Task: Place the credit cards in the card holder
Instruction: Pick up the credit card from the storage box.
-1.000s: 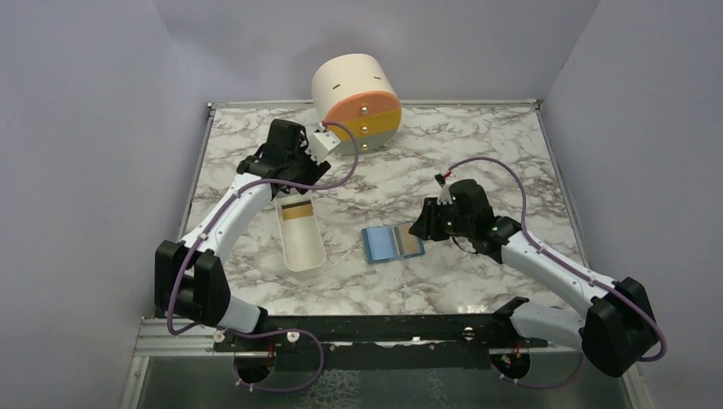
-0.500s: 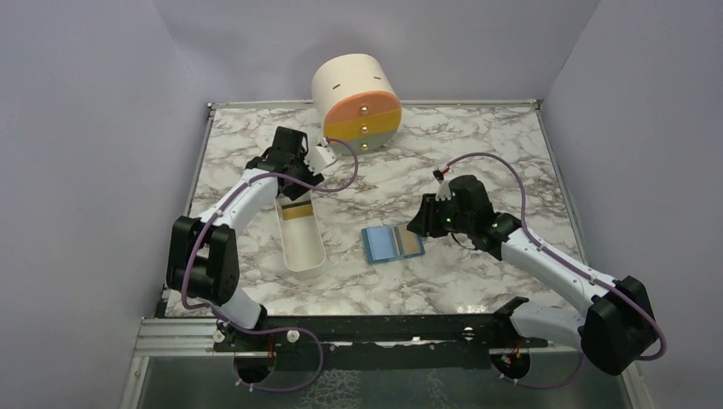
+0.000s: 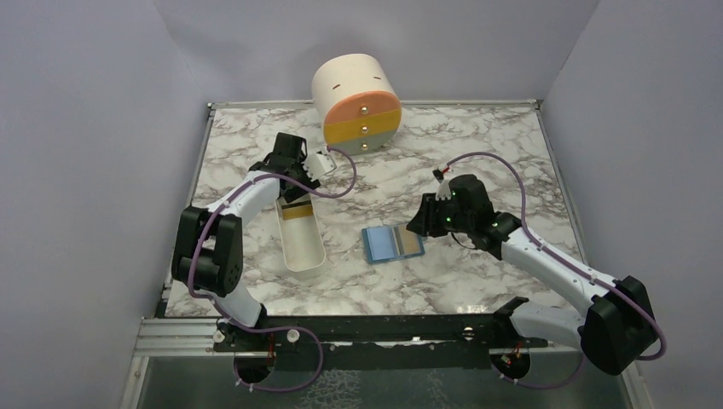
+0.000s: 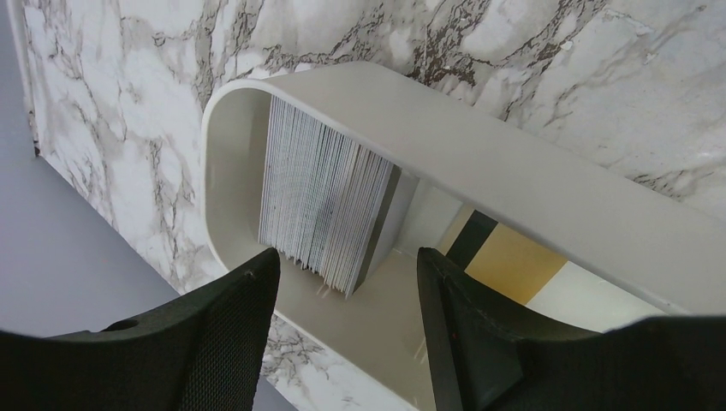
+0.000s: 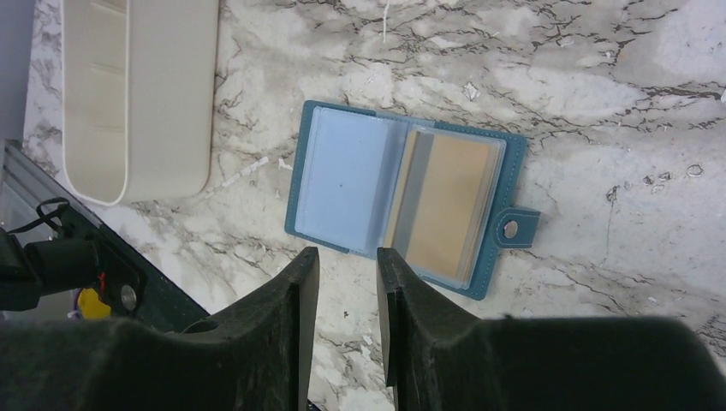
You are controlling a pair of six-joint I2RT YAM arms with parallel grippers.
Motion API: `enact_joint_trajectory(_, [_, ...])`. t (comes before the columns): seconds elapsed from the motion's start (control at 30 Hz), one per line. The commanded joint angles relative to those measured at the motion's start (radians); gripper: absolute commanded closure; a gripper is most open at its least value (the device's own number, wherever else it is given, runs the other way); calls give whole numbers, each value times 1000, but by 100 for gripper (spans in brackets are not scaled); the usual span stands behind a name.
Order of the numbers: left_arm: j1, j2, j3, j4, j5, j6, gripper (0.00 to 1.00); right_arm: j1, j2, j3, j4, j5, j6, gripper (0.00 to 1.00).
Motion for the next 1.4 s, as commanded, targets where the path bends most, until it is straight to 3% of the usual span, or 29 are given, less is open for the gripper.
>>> enact_joint_trajectory(0.0, [3,10,-18,64,-18,36,39,5,8,41,9,-28,4,68])
enact_joint_trajectory(0.73, [0,29,-67,152,-103,61,47,5,1,33,13,-42,2,68])
enact_joint_trajectory(1.03, [-5,28,-64,161,-154,57,64,5,-17,19,4,-41,1,68])
enact_joint_trajectory(1.37, [-9,9,-64,160,-157,55,71,5,-11,23,2,-47,1,68])
